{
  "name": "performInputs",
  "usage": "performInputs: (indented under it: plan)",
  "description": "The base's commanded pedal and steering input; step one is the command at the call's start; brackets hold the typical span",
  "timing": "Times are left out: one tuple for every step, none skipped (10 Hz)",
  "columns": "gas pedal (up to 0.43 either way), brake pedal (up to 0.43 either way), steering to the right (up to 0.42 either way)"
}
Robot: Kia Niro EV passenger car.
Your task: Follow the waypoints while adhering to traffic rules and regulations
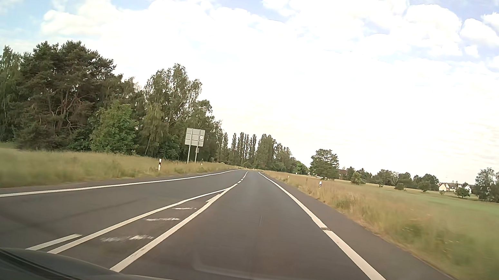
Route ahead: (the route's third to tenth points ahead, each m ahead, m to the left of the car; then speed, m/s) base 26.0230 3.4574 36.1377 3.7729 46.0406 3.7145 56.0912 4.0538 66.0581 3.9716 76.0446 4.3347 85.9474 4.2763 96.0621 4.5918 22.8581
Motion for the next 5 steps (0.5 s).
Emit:
performInputs:
  plan:
    - [0.26,0.03,-0.005]
    - [0.26,0.03,-0.004]
    - [0.26,0.03,-0.003]
    - [0.26,0.03,-0.003]
    - [0.26,0.03,-0.003]
